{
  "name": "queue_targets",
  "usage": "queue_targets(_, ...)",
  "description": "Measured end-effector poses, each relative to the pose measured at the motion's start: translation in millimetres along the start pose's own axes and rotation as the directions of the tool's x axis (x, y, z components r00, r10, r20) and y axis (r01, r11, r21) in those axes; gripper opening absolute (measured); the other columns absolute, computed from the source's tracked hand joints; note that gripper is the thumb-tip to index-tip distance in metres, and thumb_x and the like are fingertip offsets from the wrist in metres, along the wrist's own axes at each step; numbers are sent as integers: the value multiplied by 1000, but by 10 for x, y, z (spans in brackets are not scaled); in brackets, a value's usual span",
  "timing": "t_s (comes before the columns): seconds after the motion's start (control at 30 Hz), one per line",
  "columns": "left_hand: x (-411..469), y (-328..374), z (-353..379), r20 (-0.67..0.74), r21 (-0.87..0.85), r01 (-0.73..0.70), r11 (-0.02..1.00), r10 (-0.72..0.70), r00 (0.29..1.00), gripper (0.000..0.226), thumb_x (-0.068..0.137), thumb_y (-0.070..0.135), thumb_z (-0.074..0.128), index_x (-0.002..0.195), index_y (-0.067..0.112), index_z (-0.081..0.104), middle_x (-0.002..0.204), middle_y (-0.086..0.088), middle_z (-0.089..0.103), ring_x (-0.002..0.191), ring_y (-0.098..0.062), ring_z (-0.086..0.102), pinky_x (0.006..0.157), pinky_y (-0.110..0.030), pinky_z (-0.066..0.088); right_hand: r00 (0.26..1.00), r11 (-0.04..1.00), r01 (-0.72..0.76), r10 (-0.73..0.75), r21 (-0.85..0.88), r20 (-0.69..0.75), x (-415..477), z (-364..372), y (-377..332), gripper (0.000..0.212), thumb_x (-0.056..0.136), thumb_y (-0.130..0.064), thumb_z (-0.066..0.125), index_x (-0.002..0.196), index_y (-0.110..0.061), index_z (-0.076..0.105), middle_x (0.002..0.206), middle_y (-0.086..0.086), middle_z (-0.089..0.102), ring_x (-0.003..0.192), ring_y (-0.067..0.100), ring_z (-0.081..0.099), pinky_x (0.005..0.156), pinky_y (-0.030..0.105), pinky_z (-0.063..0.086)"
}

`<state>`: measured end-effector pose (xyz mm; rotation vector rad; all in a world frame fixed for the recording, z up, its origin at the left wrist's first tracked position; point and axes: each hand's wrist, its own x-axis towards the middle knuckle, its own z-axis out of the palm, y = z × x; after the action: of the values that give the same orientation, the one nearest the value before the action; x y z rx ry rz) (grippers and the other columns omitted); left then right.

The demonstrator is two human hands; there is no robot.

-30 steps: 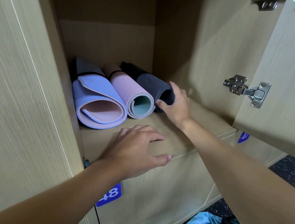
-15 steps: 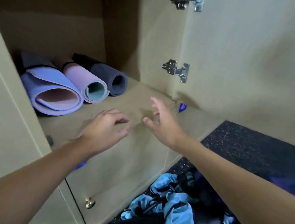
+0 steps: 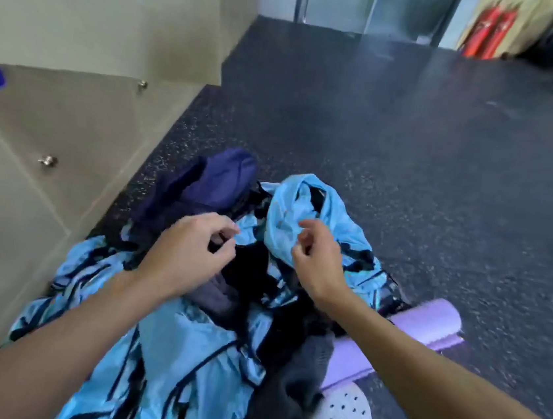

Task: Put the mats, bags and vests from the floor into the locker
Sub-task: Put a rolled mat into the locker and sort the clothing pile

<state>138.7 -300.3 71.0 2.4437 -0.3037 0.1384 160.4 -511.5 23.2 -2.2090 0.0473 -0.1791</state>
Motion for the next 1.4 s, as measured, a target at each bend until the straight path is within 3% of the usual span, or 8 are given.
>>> queue_targets(0.17, -59, 462, 1230, 346, -1, -63, 998, 59, 936, 21, 88, 34, 59, 106, 28, 69, 98, 14, 66, 92, -11, 62, 84, -37, 53, 902, 924, -383, 370, -13, -224, -328, -504, 1093, 24, 90, -11, 50, 113, -10, 56, 100, 6, 59, 88, 23, 56, 80, 36, 44)
queue_targets(0.27, -125, 565, 1820, 473, 28, -161, 987, 129, 872, 34, 91, 34, 61, 124, 27, 63, 127, 9, 60, 120, -13, 53, 104, -36, 42, 767, 790, -613, 596, 6, -238, -461, -650, 1614, 13, 90, -21, 53, 101, -14, 52, 101, 13, 56, 93, 32, 53, 80, 42, 43)
queue_targets(0.4, -140, 465, 2321, 611, 365, -259, 894, -19, 792, 77, 86, 61, 57, 153, 42, 22, 165, 4, 11, 151, -15, 6, 120, -49, 11, 501, 526, -844, 843, 107, -196, -573, -694, 1935, 74, 86, -39, 67, 143, -10, 29, 138, 23, 35, 124, 42, 38, 96, 51, 39)
queue_targets(0.57, -139, 297, 2520, 622, 479, -316, 819, -63, 781, 89, 83, 64, 58, 153, 48, 5, 166, 2, -9, 152, -16, -8, 119, -55, 8, 341, 293, -861, 939, 417, 45, -567, -505, 2128, 117, 75, -41, 81, 154, -24, -3, 154, 24, 20, 131, 46, 38, 99, 56, 39)
queue_targets(0.8, -127, 203, 2532, 608, 496, -341, 799, -39, 793, 91, 84, 65, 58, 154, 45, 3, 166, 4, -11, 152, -16, -9, 119, -52, 9, 287, 197, -750, 957, 632, 42, -578, -262, 2166, 114, 72, -22, 85, 151, -34, 4, 146, 17, 37, 123, 37, 48, 93, 44, 43)
queue_targets(1.0, -96, 292, 2481, 615, 463, -315, 828, -45, 787, 90, 85, 62, 60, 154, 43, 5, 165, 2, -8, 152, -16, -7, 119, -55, 12, 408, 377, -611, 903, 696, -131, -633, -420, 1953, 106, 70, -13, 79, 148, -42, 13, 145, 11, 36, 99, 24, 43, 85, 35, 40)
queue_targets(1.2, 13, 620, 2190, 546, 290, -205, 935, 14, 838, 85, 88, 56, 61, 154, 41, 11, 160, 5, 22, 145, -19, 27, 113, -50, 32, 705, 756, -387, 612, 527, -360, -455, -936, 1539, 106, 74, -19, 80, 154, -34, 12, 152, 1, 32, 132, 20, 42, 98, 24, 30)
queue_targets(1.4, 280, 1143, 1564, 293, -49, -110, 993, 119, 949, 59, 91, 39, 64, 145, 38, 39, 132, 8, 55, 116, -16, 58, 99, -41, 48, 850, 869, -144, 354, 474, -390, -325, -1226, 810, 107, 68, -31, 81, 150, -43, 12, 153, -6, 33, 135, 14, 41, 112, 37, 36)
